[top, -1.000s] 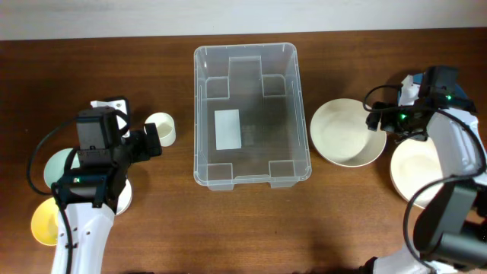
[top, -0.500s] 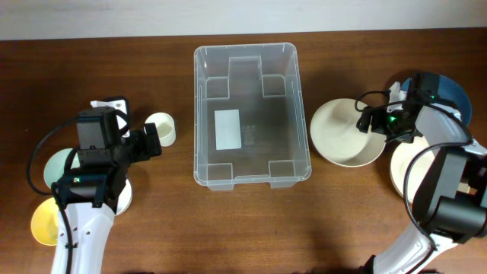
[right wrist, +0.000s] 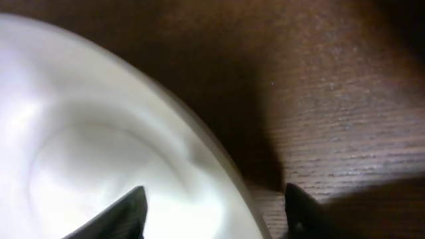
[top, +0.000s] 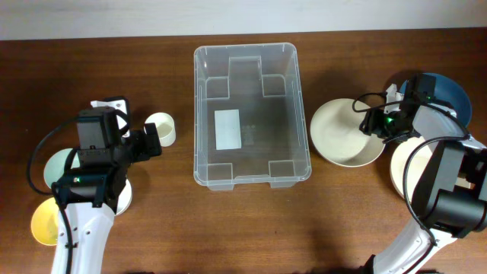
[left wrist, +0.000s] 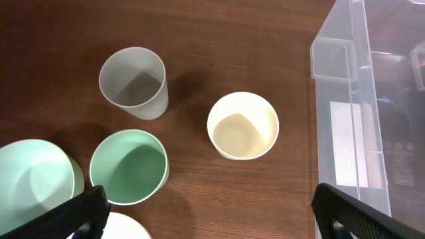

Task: Pack container
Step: 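Grasp the cream bowl rim with the right gripper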

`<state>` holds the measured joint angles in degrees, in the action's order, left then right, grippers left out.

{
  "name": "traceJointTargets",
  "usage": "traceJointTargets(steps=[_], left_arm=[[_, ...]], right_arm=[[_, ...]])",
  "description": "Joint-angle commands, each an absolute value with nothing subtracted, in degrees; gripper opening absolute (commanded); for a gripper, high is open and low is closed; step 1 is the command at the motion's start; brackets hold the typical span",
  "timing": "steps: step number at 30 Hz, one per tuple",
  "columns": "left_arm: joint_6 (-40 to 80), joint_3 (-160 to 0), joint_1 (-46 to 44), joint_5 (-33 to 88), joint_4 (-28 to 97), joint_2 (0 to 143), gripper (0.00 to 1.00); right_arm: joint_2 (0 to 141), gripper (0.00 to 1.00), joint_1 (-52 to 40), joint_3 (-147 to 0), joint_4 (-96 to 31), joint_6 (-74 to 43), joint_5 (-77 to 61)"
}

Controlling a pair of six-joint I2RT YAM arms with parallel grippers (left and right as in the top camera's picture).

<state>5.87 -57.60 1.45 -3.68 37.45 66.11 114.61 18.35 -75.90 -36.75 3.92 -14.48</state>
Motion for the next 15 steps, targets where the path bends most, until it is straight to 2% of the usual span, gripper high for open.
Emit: traceJointTargets(steps=[1,7,10,15], left_arm=[[6.42,-58.67,1.28,-4.34,37.12,66.32,0.99],[6.42,-58.67,1.28,-4.34,37.12,66.32,0.99],[6.42,-58.67,1.28,-4.34,37.12,66.32,0.99],[6.42,-58.65,1.28,-4.34,37.15,66.32,0.99]], right_arm=[[115.79,0.42,18.33,-76.16,-36.58,4.01,-15.03],[115.79,0.38,18.35,-76.07,-36.6,4.03,-14.98],[115.79,0.33,18.35,-76.07,-36.6,4.01,-15.0],[115.79,0.14,18.35,-76.07,-36.62,4.03,-14.9]])
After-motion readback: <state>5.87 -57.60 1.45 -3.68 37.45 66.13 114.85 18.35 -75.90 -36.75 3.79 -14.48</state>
